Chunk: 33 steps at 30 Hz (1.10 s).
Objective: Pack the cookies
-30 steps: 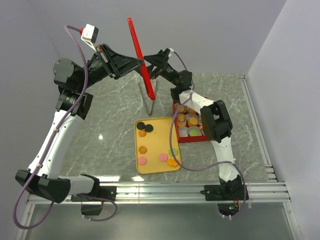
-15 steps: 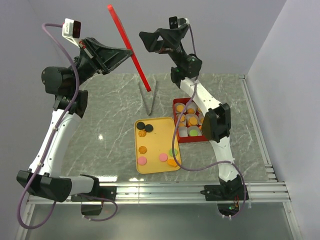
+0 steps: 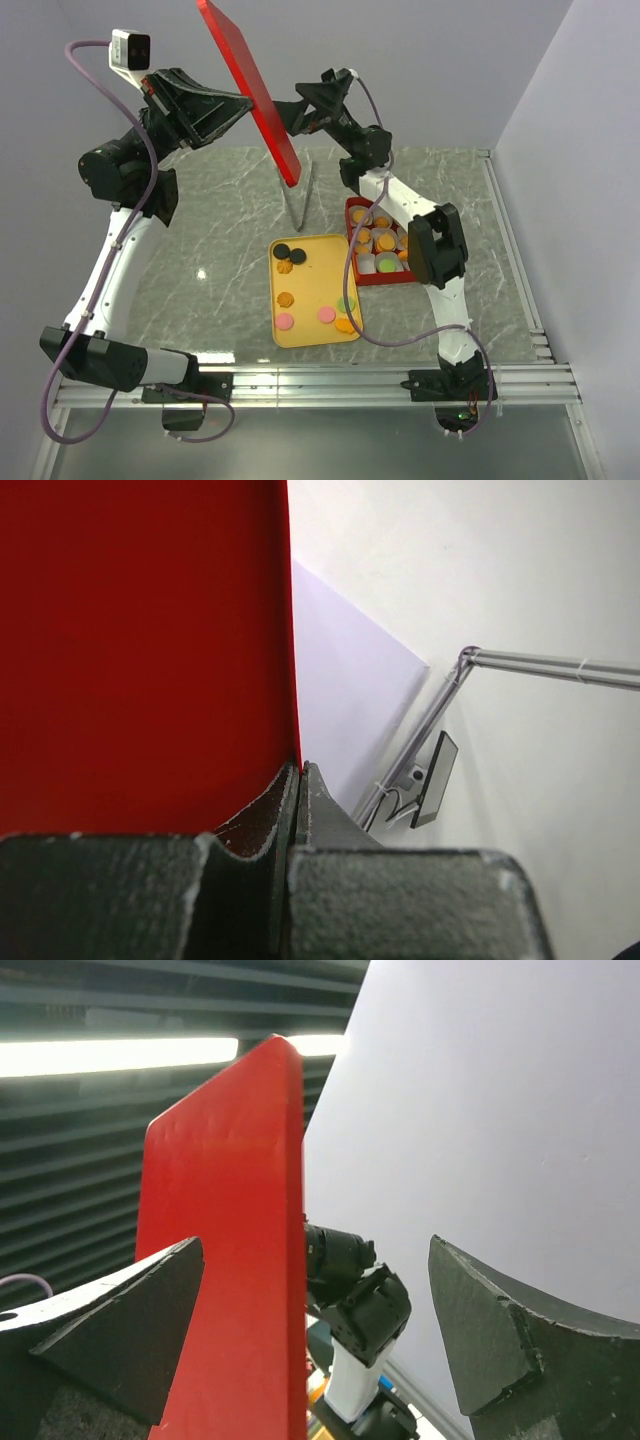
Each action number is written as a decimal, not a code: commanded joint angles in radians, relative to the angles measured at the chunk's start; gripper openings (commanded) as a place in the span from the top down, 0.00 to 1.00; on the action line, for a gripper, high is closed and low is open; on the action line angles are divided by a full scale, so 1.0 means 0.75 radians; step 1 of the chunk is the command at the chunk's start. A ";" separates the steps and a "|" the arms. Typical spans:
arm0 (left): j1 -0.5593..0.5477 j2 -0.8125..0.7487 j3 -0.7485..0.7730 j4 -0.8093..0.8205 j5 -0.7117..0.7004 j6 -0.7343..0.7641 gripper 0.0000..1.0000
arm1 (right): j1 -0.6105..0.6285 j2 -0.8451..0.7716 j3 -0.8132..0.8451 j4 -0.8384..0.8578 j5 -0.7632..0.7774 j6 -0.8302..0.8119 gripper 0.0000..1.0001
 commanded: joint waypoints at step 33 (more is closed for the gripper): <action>0.034 -0.104 -0.135 0.168 -0.074 -0.054 1.00 | 0.152 -0.264 0.338 0.624 0.207 0.987 1.00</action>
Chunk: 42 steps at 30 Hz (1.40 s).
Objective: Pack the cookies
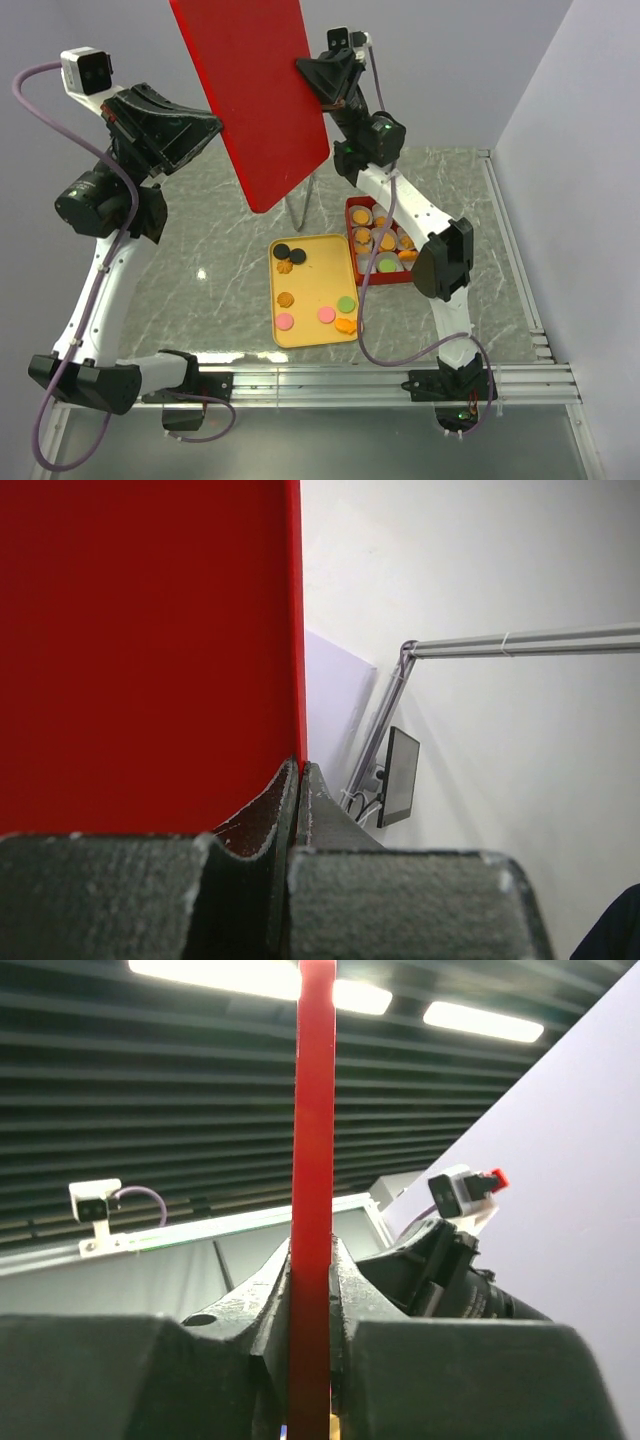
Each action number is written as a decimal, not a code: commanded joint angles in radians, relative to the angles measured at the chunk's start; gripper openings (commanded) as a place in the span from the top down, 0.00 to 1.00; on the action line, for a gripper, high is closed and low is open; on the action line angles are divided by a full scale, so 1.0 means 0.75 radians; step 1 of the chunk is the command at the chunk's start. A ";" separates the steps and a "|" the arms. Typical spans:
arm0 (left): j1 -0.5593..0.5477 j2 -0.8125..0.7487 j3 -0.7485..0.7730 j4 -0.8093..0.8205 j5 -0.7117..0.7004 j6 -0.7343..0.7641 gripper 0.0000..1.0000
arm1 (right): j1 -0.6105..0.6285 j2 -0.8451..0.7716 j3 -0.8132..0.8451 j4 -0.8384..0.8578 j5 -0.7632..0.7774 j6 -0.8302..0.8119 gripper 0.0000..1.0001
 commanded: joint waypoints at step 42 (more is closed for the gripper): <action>-0.167 0.620 -0.043 -1.236 0.095 0.996 0.43 | -1.049 -0.861 -1.601 -0.662 -0.756 -0.259 1.00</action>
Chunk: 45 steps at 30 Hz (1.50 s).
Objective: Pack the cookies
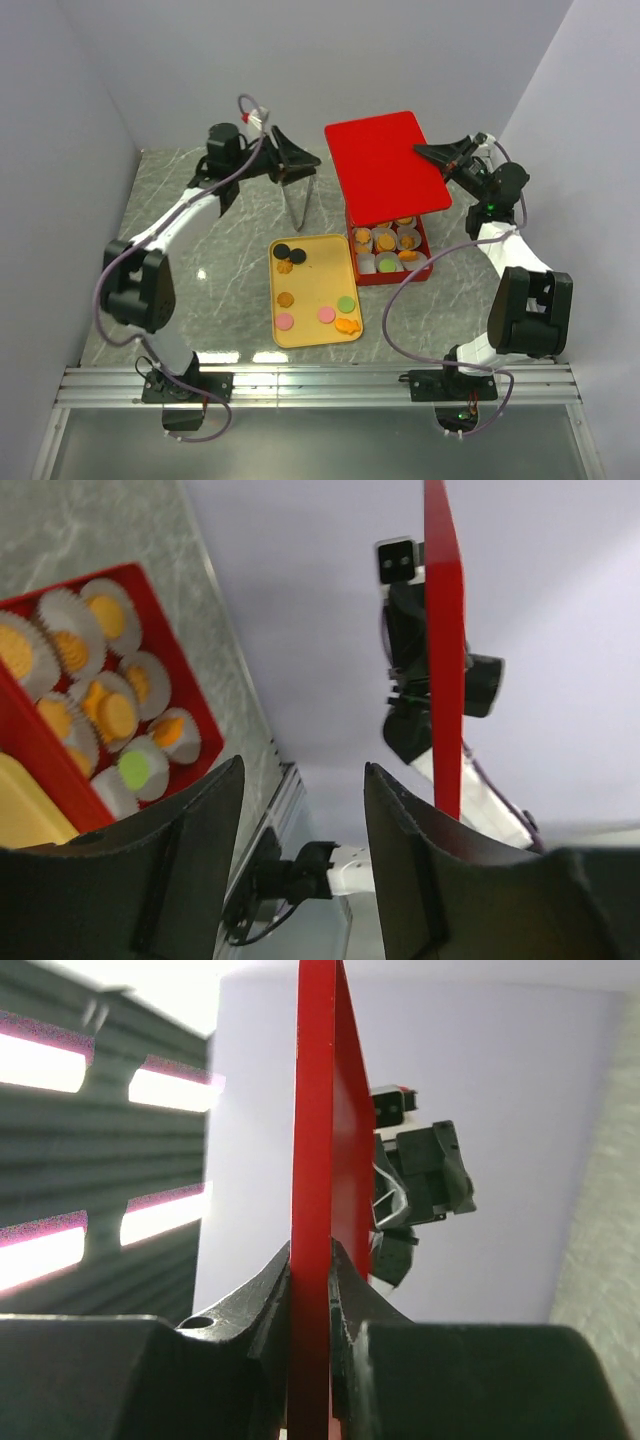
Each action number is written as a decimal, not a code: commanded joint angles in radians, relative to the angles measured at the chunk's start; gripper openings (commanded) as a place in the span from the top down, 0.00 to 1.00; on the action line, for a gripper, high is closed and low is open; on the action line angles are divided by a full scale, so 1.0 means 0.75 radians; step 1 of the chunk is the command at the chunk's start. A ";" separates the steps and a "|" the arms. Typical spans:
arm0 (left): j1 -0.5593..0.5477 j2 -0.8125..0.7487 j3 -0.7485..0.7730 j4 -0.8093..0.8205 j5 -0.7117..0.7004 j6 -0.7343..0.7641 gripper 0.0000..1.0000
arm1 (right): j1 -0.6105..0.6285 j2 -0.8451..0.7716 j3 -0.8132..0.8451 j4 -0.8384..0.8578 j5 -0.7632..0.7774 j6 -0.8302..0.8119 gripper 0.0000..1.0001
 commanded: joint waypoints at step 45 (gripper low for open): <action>-0.289 0.878 0.768 -0.869 -0.298 0.487 0.48 | -0.125 0.417 0.115 -1.222 0.194 -1.291 1.00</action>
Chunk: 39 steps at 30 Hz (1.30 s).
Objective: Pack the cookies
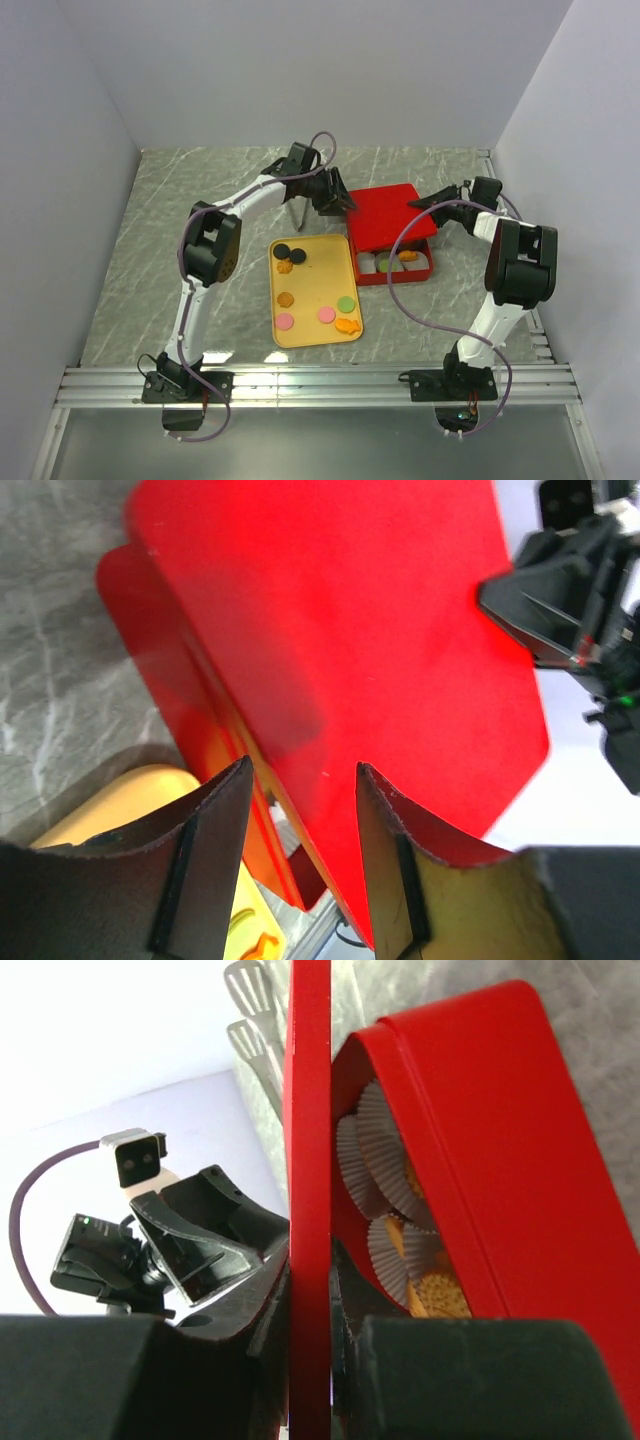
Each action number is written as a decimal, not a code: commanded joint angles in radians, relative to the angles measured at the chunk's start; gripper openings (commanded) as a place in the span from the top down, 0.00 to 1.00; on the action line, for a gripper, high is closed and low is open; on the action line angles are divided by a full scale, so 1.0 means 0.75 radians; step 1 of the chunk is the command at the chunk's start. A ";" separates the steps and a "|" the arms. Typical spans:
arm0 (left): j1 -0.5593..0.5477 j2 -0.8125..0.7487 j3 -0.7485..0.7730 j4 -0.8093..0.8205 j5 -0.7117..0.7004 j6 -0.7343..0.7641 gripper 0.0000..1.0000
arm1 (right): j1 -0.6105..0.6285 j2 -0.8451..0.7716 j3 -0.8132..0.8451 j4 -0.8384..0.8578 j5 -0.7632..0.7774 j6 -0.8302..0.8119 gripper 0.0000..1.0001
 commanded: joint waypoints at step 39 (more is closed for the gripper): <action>-0.123 0.016 -0.028 -0.135 -0.130 0.088 0.52 | -0.005 -0.231 0.108 -1.016 0.549 -0.589 0.45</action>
